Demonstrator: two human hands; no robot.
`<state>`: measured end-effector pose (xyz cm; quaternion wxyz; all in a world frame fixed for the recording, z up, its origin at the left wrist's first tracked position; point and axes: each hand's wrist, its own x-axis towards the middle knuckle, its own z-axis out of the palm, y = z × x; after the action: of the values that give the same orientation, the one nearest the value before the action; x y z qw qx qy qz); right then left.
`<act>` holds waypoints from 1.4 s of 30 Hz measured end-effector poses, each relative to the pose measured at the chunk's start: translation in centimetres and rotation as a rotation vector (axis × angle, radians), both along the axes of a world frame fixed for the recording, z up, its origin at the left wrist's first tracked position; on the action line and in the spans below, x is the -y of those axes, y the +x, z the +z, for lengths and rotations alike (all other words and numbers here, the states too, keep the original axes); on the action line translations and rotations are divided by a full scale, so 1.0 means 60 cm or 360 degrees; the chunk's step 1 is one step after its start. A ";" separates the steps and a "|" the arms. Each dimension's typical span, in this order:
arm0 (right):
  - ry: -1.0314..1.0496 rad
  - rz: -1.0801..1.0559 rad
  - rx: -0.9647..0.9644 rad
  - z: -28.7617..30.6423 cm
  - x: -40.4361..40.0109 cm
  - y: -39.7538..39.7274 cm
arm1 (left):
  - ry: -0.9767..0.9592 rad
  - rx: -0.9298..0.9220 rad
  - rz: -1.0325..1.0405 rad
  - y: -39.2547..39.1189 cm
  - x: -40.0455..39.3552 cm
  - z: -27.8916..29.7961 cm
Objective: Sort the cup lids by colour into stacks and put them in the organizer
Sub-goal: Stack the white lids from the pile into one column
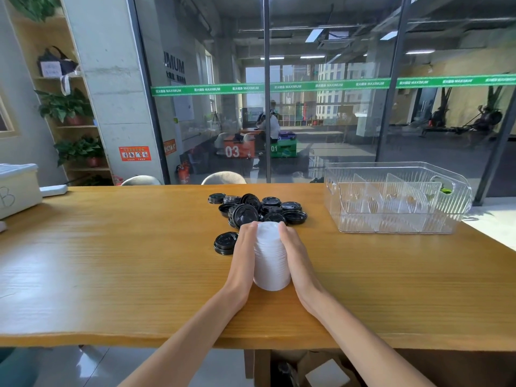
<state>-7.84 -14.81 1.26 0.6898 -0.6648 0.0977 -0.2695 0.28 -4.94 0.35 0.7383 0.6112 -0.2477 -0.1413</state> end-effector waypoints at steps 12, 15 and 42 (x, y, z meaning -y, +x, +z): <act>-0.0266 0.0132 0.0027 -0.002 0.021 -0.026 | 0.0023 -0.0120 -0.0086 -0.012 0.007 0.014; -0.0244 0.0087 0.0062 0.009 0.035 -0.038 | 0.0024 -0.0115 -0.0105 -0.026 0.023 0.033; -0.0221 -0.0570 0.0020 0.000 0.293 -0.263 | 0.0224 0.0038 -0.0561 -0.219 0.279 0.039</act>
<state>-23.62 -32.41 1.24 0.5840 -0.6810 0.1913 -0.3982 -12.83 -21.71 2.70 0.6544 0.6102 -0.3494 -0.2782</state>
